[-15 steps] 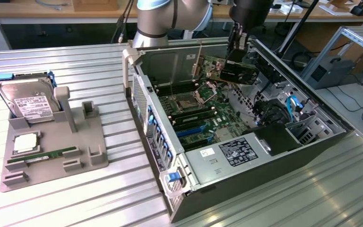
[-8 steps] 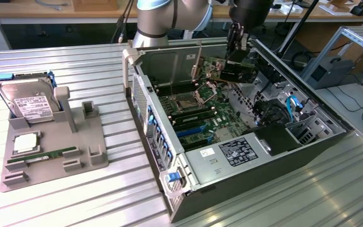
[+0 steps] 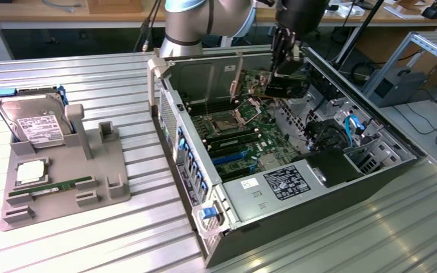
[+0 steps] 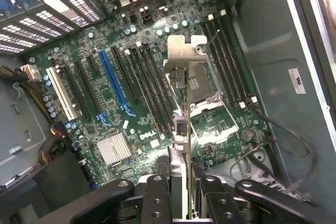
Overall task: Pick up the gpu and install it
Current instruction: 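Insert the gpu into the slot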
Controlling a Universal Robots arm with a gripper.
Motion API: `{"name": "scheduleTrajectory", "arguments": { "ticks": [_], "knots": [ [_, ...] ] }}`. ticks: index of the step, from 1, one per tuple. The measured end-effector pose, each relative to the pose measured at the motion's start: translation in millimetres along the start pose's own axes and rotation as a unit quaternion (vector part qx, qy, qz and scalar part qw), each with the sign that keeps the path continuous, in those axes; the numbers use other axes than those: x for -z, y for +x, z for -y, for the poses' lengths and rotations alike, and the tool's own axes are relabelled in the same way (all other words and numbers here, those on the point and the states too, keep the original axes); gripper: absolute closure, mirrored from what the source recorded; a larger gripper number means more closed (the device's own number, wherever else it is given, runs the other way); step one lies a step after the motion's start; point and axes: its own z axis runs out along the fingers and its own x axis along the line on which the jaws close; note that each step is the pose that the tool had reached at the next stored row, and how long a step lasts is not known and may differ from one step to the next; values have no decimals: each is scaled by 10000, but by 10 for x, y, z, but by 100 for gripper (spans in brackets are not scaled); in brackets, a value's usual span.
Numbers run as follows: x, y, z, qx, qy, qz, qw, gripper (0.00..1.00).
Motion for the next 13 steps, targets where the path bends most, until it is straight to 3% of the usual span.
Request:
{"name": "scheduleTrajectory", "arguments": {
  "ticks": [13],
  "knots": [
    [-5, 0, 0, 513, -16, 15, 9987, 73]
  ]
}}
